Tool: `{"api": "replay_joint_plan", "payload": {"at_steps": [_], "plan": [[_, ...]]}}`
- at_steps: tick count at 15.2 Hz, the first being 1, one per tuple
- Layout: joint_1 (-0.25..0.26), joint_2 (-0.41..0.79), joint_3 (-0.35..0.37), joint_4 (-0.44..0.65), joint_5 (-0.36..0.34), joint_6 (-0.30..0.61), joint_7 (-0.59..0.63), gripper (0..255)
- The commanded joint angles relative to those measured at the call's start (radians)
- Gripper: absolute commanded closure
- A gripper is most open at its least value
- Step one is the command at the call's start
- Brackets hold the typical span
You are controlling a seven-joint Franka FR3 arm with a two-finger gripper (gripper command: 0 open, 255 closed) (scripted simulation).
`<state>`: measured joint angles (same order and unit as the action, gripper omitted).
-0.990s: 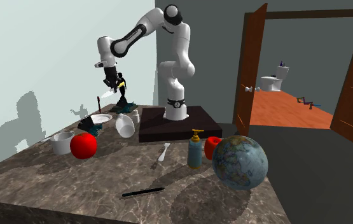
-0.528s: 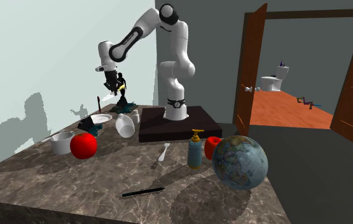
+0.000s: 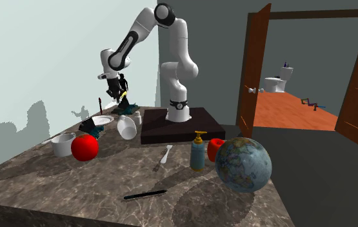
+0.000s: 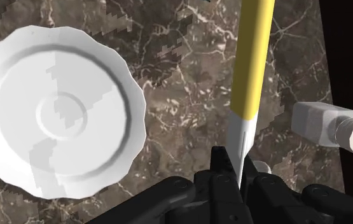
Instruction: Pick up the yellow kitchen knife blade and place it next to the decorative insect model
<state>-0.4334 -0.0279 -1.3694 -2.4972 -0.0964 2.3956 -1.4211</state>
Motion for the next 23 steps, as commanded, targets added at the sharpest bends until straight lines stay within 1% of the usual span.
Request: {"api": "replay_joint_plan", "payload": {"at_steps": [1,2,4,9,16,23], "plan": [[0.016,0.128,-0.003,-0.003,0.191,0.033,-0.138,255],[-0.024,0.164,0.042,-0.004,0.245,0.043,-0.177,255],[-0.104,0.211,0.131,-0.005,0.316,0.065,-0.227,255],[-0.233,0.309,0.283,-0.002,0.466,0.111,-0.331,255],[-0.374,0.418,0.454,0.014,0.627,0.172,-0.44,255],[-0.489,0.517,0.599,0.043,0.762,0.229,-0.531,255]]}}
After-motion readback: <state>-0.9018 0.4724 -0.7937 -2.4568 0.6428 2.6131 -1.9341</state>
